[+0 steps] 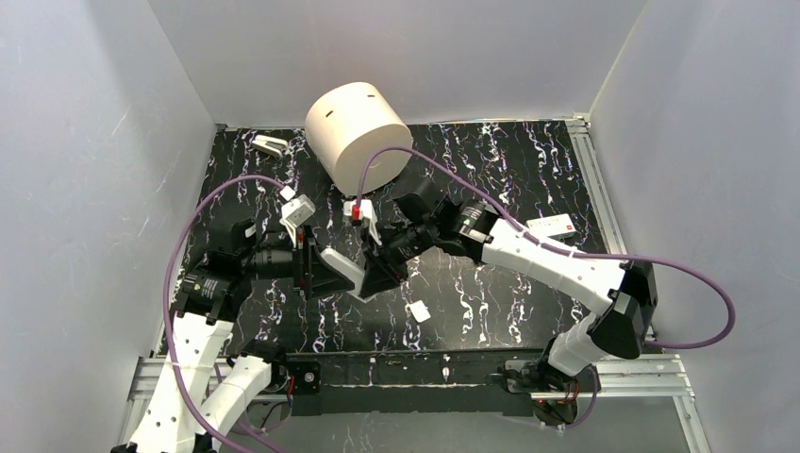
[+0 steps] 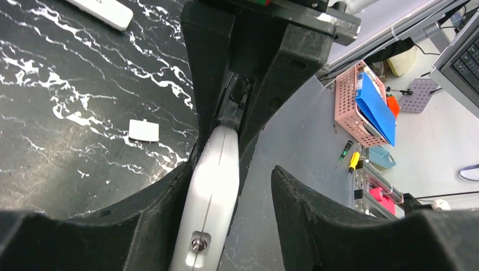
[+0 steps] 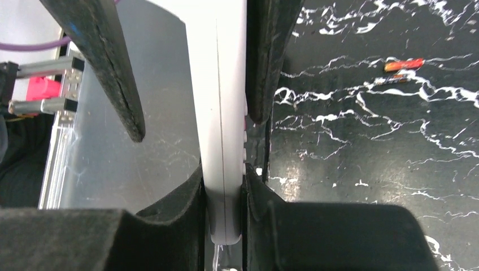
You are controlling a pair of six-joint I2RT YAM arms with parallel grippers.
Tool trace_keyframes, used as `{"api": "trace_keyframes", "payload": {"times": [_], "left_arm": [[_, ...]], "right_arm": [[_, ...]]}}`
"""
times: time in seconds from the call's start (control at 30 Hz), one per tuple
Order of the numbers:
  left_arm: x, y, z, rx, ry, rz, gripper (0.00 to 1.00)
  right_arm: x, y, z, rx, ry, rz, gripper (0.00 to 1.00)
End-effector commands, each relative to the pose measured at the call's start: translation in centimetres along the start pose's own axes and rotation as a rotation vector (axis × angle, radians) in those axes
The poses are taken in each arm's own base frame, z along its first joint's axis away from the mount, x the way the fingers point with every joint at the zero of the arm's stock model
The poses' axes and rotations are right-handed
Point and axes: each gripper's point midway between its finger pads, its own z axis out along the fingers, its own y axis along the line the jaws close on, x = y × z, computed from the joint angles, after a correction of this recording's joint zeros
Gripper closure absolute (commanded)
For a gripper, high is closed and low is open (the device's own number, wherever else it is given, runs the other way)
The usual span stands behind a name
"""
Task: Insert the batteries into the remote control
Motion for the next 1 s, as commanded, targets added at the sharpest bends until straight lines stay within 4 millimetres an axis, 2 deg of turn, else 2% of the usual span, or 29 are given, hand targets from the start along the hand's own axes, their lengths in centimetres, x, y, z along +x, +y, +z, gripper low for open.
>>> {"api": "trace_keyframes", "payload": {"times": [0.0, 0.23, 0.7, 0.97], "left_arm": [[1.0, -1.6, -0.6, 0.044, 0.022, 0.035, 0.49], [1.7, -2.3, -0.5, 0.108, 0.043, 0.028, 0.61], [2.0, -1.6, 0.3, 0.122, 0.073, -0.015, 0.6], [2.2, -1.6, 0.6, 0.138, 0.093, -0.025, 0.67]], "right_arm": [[4.9, -1.4, -0.8, 0.038, 0.188, 0.045, 0.99], [5.1, -1.0, -0.7, -0.002, 0.204, 0.03, 0.99], [3.5, -0.8, 0.3, -0.061, 0.19, -0.004, 0.99], [2.9, -0.6, 1.0, -0.068, 0.175, -0.017, 0.99]]}}
